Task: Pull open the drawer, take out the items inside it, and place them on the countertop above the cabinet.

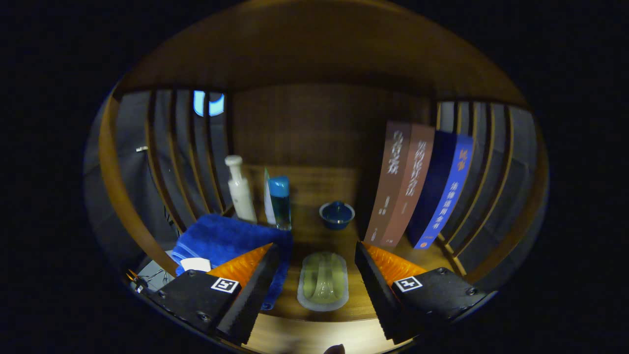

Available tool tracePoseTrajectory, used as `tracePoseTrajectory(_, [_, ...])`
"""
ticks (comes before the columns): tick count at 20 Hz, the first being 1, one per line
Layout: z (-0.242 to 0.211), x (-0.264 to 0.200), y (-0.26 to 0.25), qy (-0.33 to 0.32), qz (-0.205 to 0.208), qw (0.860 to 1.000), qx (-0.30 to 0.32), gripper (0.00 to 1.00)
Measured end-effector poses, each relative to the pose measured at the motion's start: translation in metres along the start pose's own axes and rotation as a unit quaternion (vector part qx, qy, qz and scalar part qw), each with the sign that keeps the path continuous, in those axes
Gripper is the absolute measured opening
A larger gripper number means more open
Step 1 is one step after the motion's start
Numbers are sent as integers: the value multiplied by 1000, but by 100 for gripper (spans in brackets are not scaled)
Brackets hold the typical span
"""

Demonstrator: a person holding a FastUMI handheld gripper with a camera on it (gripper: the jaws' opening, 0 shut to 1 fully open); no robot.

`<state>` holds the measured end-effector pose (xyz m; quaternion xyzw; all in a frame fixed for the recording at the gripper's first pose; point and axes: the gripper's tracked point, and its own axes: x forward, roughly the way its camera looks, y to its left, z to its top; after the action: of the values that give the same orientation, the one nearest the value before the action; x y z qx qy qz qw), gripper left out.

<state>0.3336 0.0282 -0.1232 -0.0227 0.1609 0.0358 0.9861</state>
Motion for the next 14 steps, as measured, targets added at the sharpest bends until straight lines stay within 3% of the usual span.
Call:
tracePoseTrajectory(6, [34, -113, 10, -130, -14, 991, -4, 100])
tracePoseTrajectory(14, [0, -226, 12, -169, -31, 985, 10, 99])
